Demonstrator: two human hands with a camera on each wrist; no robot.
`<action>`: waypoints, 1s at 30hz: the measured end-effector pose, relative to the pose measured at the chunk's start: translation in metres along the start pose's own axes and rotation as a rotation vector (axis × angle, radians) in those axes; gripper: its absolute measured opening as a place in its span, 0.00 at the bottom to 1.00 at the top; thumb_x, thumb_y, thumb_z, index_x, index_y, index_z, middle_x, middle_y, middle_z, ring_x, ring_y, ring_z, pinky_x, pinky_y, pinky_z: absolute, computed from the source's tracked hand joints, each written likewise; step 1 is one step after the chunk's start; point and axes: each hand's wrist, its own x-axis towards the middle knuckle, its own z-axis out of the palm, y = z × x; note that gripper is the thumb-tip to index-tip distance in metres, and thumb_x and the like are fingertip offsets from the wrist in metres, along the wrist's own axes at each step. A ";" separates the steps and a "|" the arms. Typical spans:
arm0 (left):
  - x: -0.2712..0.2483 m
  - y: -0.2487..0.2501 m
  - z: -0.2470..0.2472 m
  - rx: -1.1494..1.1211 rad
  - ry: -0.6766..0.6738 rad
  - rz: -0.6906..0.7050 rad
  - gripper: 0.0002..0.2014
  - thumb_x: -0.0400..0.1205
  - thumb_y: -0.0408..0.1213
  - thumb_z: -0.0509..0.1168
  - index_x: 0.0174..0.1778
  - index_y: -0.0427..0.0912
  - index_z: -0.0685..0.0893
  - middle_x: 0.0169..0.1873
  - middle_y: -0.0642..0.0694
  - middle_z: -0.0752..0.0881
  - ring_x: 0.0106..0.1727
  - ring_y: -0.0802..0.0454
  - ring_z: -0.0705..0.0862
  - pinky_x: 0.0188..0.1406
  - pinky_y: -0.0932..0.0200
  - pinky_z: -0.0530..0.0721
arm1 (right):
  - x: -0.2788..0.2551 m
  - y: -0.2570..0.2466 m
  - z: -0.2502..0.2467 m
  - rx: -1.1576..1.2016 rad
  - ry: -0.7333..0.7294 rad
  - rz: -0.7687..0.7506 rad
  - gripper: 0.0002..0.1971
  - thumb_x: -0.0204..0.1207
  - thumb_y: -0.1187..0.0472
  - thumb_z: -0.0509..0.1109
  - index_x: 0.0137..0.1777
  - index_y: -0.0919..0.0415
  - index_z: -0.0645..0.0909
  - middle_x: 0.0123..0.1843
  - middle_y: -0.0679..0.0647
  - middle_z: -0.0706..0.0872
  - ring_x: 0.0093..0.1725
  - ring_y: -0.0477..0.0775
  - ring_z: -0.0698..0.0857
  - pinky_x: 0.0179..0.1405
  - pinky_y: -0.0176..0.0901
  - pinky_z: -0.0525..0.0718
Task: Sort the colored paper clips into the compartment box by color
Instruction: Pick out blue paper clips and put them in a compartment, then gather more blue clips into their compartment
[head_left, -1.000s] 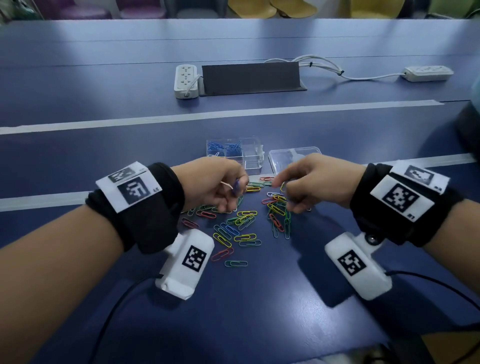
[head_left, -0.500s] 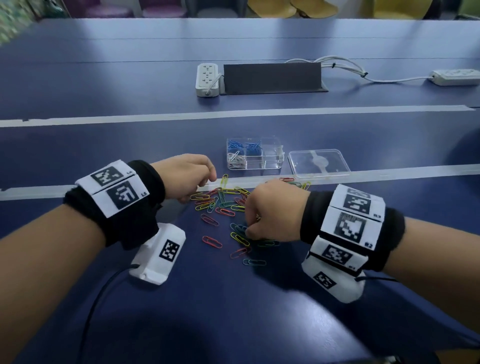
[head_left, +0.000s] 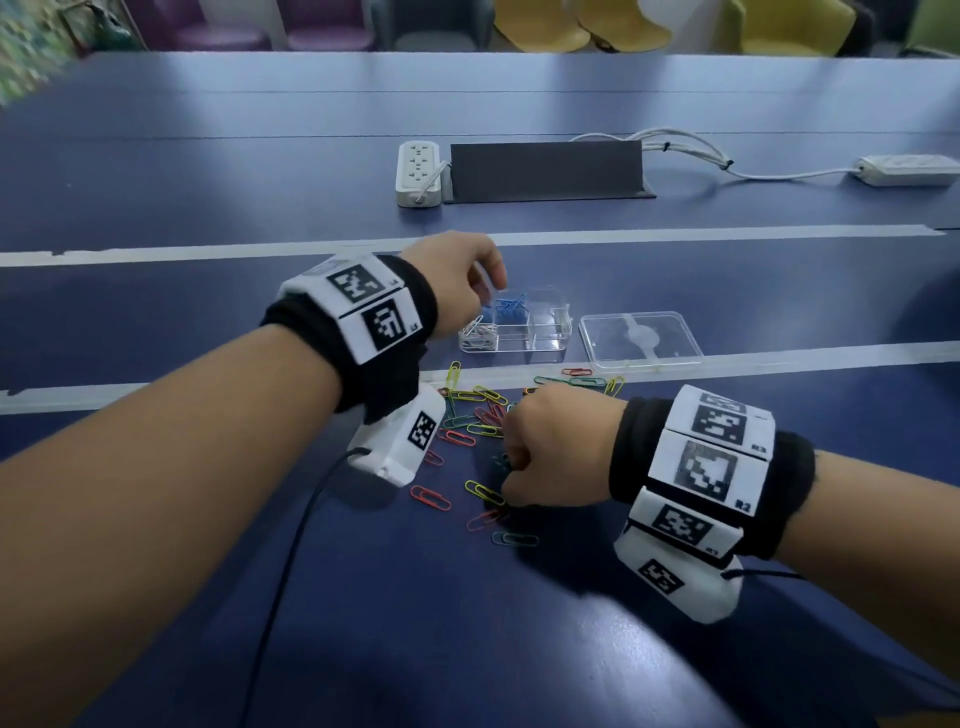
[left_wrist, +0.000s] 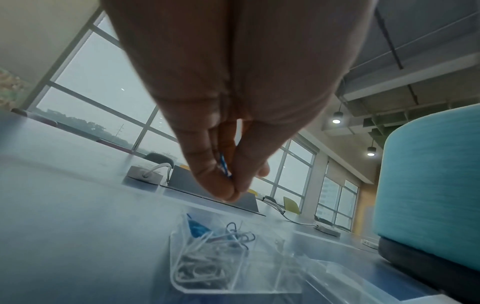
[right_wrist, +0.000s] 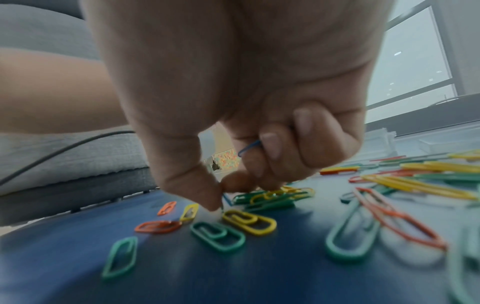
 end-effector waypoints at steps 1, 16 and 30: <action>0.005 0.003 0.000 0.022 0.015 0.012 0.17 0.73 0.20 0.59 0.39 0.50 0.79 0.35 0.52 0.84 0.29 0.59 0.77 0.30 0.69 0.75 | 0.000 0.001 0.000 0.013 -0.001 -0.007 0.18 0.70 0.49 0.68 0.27 0.62 0.74 0.27 0.57 0.76 0.33 0.63 0.76 0.29 0.40 0.75; 0.044 0.023 0.018 0.204 -0.027 0.124 0.18 0.72 0.21 0.64 0.54 0.43 0.85 0.44 0.46 0.88 0.46 0.48 0.86 0.52 0.55 0.87 | -0.007 0.026 -0.011 0.158 -0.099 -0.004 0.11 0.73 0.57 0.68 0.43 0.63 0.88 0.38 0.59 0.86 0.37 0.54 0.78 0.32 0.38 0.78; 0.038 0.002 0.010 0.276 -0.017 0.020 0.14 0.77 0.37 0.70 0.59 0.46 0.85 0.58 0.47 0.87 0.58 0.49 0.85 0.54 0.60 0.78 | 0.051 0.062 -0.075 0.527 0.148 0.211 0.08 0.69 0.67 0.69 0.41 0.54 0.85 0.42 0.57 0.91 0.42 0.57 0.90 0.52 0.53 0.90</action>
